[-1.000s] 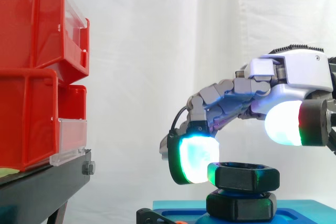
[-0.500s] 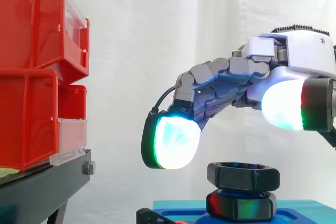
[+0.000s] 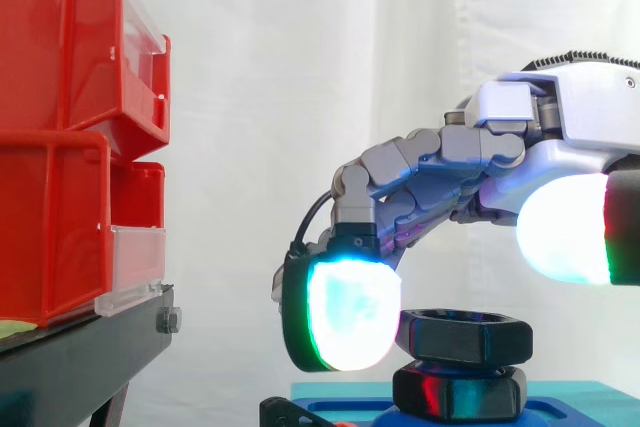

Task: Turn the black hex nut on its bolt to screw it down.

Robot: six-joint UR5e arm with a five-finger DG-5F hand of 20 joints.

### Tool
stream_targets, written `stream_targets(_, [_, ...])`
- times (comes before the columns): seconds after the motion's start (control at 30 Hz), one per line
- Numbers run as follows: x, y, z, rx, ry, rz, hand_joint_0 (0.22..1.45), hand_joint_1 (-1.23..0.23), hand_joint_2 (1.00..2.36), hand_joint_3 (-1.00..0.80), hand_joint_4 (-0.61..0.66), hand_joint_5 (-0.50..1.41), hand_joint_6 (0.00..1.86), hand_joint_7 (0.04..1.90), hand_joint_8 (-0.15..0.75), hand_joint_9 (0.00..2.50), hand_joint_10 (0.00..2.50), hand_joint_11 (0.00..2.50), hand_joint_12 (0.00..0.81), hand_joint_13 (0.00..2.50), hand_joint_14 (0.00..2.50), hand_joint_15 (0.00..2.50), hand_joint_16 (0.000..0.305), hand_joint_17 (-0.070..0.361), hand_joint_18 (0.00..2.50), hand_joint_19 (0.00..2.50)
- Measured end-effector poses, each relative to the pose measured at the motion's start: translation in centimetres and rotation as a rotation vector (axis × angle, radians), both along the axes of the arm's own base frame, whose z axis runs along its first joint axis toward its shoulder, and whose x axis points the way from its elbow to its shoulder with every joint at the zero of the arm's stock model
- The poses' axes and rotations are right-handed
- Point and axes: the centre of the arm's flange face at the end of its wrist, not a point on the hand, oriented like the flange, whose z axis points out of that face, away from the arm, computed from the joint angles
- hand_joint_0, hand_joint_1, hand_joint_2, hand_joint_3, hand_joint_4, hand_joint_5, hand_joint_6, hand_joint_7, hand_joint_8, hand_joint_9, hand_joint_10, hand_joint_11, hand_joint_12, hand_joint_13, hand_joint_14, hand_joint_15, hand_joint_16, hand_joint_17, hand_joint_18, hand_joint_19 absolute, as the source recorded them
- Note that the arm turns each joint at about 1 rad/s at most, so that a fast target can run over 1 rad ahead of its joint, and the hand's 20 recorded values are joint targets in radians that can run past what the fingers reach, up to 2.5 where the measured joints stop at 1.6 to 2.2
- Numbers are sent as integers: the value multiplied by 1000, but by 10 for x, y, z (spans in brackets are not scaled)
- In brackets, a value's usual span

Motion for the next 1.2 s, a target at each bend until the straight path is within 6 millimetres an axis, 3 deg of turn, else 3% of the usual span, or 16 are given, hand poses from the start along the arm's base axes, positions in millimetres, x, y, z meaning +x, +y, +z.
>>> stream_targets(0.6, [-1, -1, -2, 0, 14, -1, 454, -293, 1000, -500, 367, -138, 626, 1035, 344, 496, 6, 256, 375, 527, 4, 128, 55, 123, 658, 403])
stream_targets(1.2, [-10, -46, -2, -3, 14, -9, 457, -295, 1000, -500, 369, -141, 642, 1015, 344, 504, 6, 263, 374, 531, 4, 136, 54, 122, 662, 403])
